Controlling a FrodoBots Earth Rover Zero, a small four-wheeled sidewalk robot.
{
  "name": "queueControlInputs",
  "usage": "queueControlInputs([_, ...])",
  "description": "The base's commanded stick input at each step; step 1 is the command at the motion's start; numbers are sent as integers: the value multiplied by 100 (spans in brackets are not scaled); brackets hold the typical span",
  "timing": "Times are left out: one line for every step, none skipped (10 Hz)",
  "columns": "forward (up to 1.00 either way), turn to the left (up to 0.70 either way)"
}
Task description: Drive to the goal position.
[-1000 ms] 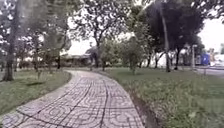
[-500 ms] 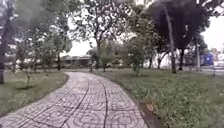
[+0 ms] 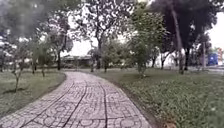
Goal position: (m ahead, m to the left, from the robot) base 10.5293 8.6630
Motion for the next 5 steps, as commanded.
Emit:
queueControlInputs([100, 27])
queueControlInputs([100, 27])
queueControlInputs([100, 27])
queueControlInputs([100, 27])
queueControlInputs([100, 27])
